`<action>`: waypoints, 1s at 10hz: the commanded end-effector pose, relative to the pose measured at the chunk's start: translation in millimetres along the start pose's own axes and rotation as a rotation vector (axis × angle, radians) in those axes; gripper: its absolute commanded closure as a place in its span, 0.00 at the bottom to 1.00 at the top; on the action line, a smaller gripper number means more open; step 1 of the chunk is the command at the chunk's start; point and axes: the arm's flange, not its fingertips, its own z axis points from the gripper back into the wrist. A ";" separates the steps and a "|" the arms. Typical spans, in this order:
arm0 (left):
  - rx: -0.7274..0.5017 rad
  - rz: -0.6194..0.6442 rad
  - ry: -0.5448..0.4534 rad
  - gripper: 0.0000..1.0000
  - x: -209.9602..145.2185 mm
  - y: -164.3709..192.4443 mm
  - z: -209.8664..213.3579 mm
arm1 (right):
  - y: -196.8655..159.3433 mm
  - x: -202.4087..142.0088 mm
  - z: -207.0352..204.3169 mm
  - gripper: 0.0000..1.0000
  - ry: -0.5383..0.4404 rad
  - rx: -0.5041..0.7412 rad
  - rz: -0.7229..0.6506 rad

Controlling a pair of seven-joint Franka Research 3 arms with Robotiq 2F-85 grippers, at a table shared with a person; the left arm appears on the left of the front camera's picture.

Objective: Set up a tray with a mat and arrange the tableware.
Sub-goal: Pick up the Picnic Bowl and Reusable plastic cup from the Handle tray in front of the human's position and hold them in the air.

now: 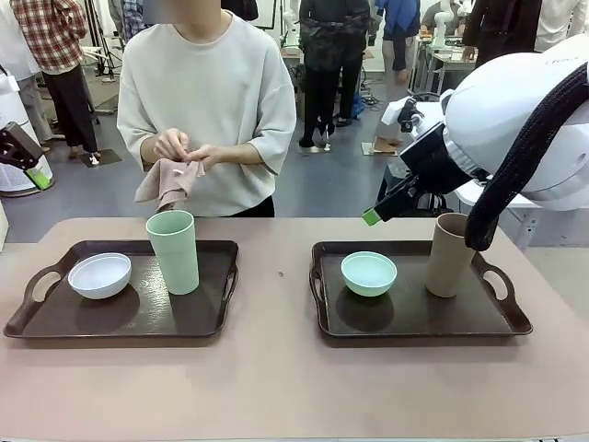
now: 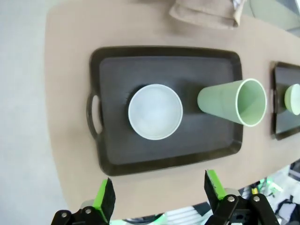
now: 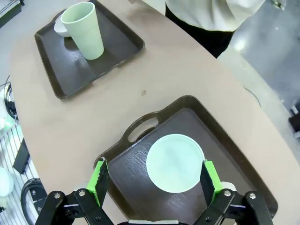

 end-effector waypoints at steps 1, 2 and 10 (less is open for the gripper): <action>0.000 0.000 -0.006 0.00 0.3 -0.3 1.0 | 0.5 0.1 -1.2 0.00 0.001 0.002 -0.001; 0.024 0.034 -0.018 0.00 9.5 -6.8 -10.7 | 2.4 9.4 -21.8 0.00 -0.036 0.035 0.144; 0.206 0.010 -0.195 0.00 -4.0 -34.1 -80.6 | 7.8 103.1 -234.1 0.00 -0.178 0.417 0.524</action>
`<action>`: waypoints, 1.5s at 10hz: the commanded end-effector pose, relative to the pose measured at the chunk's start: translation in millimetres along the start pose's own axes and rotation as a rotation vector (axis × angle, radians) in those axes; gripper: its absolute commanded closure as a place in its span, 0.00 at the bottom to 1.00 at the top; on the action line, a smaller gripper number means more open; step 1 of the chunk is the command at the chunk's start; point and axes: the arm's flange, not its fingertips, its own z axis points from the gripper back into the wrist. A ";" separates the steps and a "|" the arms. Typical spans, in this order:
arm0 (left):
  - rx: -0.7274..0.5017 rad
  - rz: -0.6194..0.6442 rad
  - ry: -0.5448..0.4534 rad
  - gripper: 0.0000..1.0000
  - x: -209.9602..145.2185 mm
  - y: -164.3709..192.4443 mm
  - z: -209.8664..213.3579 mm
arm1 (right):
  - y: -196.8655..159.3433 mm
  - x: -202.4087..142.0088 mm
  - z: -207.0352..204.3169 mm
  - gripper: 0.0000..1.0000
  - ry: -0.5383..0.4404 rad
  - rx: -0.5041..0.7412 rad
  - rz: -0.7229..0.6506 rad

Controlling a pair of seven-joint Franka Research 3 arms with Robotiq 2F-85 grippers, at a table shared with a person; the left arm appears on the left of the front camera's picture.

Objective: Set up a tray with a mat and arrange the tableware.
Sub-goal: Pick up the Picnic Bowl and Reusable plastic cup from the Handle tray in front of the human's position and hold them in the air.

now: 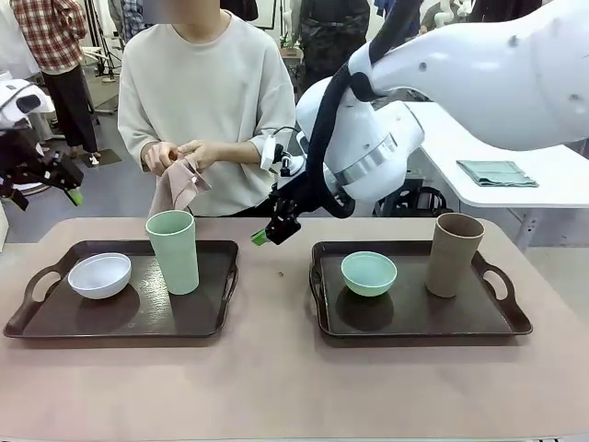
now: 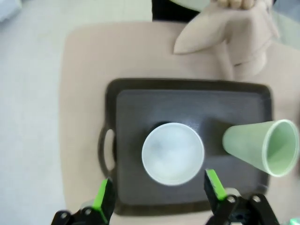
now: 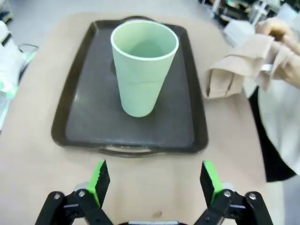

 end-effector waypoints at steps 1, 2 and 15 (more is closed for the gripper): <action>0.000 0.010 -0.016 0.00 -8.0 -6.4 -13.7 | -15.1 -1.2 -8.3 0.00 0.000 0.045 -0.043; -0.018 0.011 -0.035 0.00 -10.4 -9.3 -14.2 | -12.5 -0.2 -7.0 0.00 0.015 0.038 -0.103; -0.033 -0.094 0.096 0.00 -2.6 25.6 -63.8 | -25.3 -14.2 -115.8 0.00 -0.270 0.121 -0.077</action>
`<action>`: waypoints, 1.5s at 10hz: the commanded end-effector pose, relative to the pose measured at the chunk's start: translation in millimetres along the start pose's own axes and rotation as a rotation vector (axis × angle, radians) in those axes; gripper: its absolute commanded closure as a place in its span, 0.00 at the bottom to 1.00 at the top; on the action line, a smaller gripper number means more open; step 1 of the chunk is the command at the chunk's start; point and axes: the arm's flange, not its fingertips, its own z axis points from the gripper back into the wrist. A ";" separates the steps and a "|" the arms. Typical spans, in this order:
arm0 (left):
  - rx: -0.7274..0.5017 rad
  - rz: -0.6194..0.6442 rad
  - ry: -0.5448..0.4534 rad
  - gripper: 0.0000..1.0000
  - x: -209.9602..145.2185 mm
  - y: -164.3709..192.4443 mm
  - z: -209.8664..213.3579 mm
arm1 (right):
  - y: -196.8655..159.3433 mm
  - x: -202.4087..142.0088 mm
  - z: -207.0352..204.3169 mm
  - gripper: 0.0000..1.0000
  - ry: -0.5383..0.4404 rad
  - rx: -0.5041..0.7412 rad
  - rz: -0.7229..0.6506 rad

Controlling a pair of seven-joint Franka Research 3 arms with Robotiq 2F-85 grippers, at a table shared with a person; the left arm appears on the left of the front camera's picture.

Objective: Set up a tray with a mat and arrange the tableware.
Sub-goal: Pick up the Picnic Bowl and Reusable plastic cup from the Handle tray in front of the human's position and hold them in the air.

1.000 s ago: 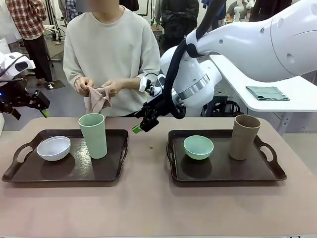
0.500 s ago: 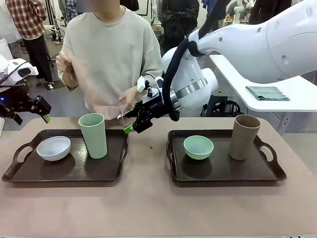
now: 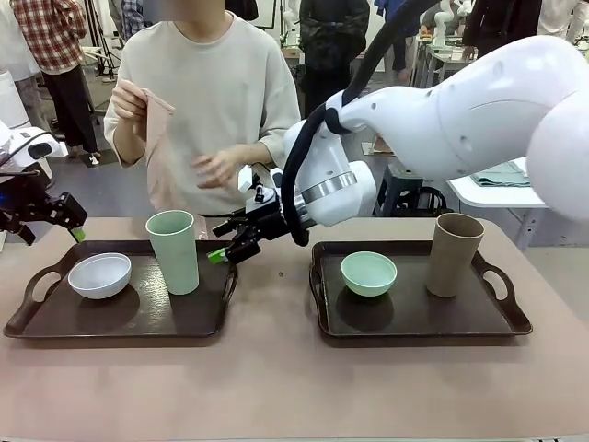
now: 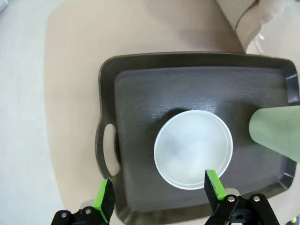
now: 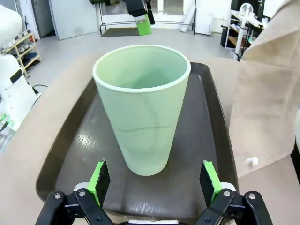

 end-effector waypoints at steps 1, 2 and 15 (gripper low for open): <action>-0.027 -0.034 -0.003 0.00 3.4 0.1 -5.6 | -9.0 3.6 -14.8 0.00 0.010 -0.018 -0.006; -0.034 -0.039 0.004 0.00 6.4 -0.1 -12.3 | -11.7 2.5 -21.9 0.00 0.006 -0.016 -0.011; -0.016 -0.014 0.051 0.00 7.5 -7.7 -32.1 | -0.6 -0.5 -50.7 0.00 0.003 0.036 -0.071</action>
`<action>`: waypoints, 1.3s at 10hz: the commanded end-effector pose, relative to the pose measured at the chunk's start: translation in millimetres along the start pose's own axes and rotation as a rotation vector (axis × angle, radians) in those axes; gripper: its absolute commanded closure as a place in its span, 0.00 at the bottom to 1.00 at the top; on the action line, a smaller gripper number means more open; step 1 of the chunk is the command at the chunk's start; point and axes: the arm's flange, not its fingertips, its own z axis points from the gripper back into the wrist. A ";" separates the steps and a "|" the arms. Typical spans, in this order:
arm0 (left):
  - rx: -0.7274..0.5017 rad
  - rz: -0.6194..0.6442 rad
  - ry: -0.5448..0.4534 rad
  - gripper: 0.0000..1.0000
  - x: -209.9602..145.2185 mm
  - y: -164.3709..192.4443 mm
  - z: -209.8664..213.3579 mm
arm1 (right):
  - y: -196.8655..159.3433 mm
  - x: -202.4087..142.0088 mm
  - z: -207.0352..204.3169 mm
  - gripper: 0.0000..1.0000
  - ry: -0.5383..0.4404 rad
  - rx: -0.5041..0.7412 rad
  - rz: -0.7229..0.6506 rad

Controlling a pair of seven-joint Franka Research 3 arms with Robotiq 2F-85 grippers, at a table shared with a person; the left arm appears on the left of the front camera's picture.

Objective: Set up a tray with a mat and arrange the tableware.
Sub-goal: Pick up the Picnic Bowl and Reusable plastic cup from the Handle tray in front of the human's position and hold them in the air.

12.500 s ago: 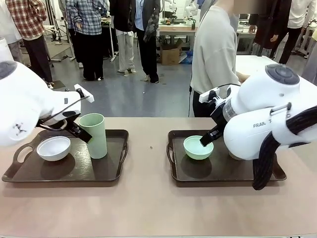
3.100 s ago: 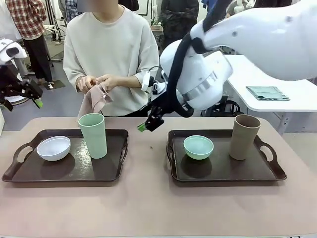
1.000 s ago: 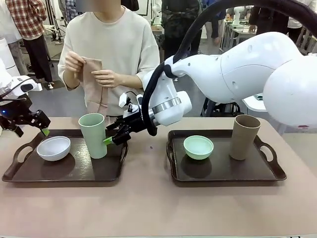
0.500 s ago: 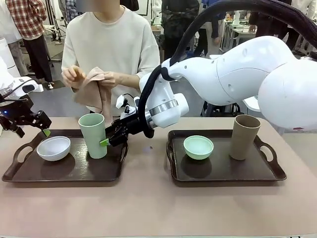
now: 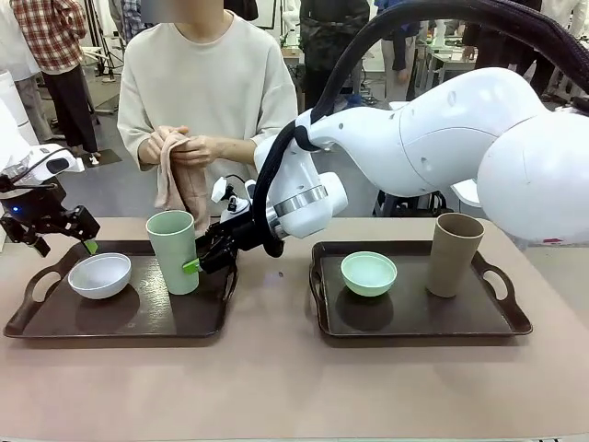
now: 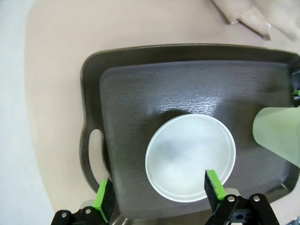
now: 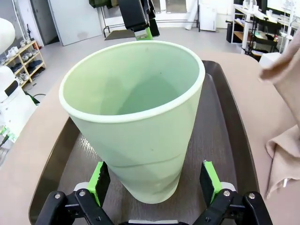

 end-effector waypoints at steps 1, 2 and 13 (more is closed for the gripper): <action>0.012 0.016 0.026 0.00 8.2 -1.7 -9.5 | 0.1 -3.5 -7.6 0.00 -0.019 0.007 -0.006; 0.045 -0.001 0.028 0.00 12.5 -3.6 -15.9 | -4.3 -8.7 -11.6 0.00 -0.021 0.015 -0.034; -0.012 -0.023 0.131 0.00 14.4 4.5 -63.3 | -25.8 -12.9 -49.5 0.00 -0.102 0.097 -0.053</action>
